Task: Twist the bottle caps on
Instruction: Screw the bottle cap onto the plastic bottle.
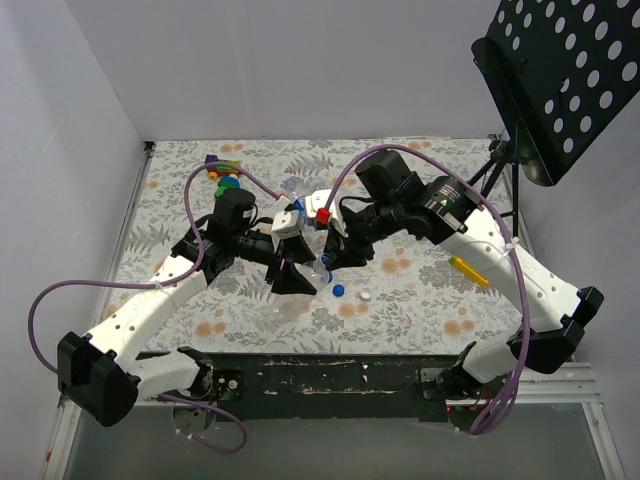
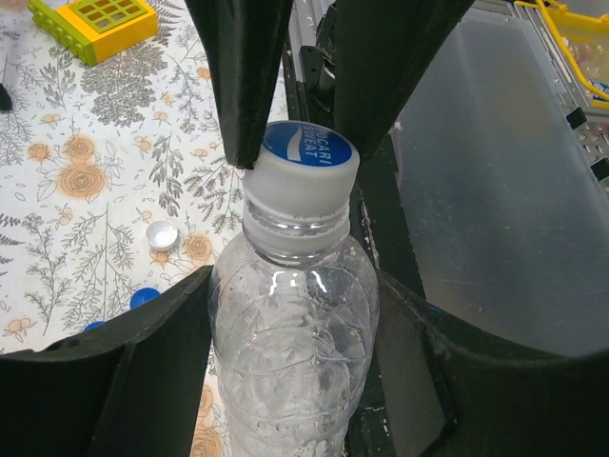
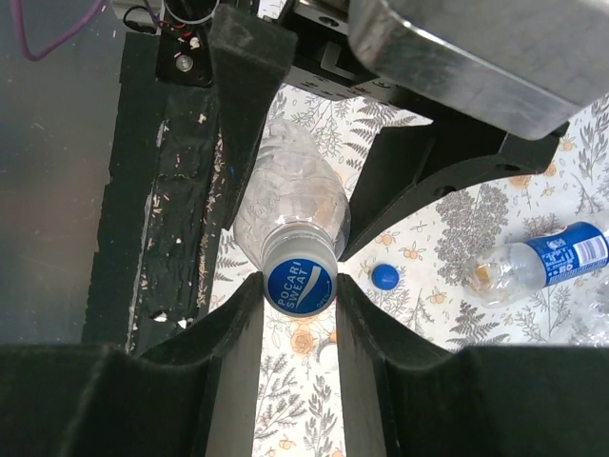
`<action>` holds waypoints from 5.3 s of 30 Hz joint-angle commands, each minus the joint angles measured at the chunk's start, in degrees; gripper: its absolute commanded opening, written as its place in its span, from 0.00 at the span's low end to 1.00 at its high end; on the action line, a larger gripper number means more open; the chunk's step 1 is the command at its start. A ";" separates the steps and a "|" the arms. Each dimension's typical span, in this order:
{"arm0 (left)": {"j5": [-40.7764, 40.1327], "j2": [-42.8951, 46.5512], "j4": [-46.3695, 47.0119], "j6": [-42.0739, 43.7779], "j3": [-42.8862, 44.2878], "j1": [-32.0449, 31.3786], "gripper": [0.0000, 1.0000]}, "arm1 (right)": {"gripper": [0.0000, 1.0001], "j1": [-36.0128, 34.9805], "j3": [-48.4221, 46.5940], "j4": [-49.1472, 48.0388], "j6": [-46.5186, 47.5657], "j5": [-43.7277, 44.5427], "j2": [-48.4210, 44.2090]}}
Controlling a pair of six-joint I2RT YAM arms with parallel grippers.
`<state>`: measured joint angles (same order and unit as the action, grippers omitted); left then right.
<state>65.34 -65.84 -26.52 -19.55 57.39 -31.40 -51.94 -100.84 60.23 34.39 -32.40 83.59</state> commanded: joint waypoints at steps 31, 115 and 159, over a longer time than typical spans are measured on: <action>-19.98 12.93 19.92 -0.13 -6.58 -3.85 0.00 | 0.01 -2.46 -1.03 -1.51 -26.47 7.78 2.45; -13.22 13.02 33.12 -26.60 -16.08 0.28 0.00 | 0.32 3.43 4.95 -15.85 -18.23 -2.13 -0.98; -34.29 14.43 20.97 -8.31 -9.13 -1.73 0.00 | 0.01 3.08 4.77 -21.47 -38.13 16.39 -2.47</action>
<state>46.13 -53.15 -11.20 -25.78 49.87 -31.03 -49.54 -96.57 43.81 12.84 -28.47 80.47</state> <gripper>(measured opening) 0.597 0.371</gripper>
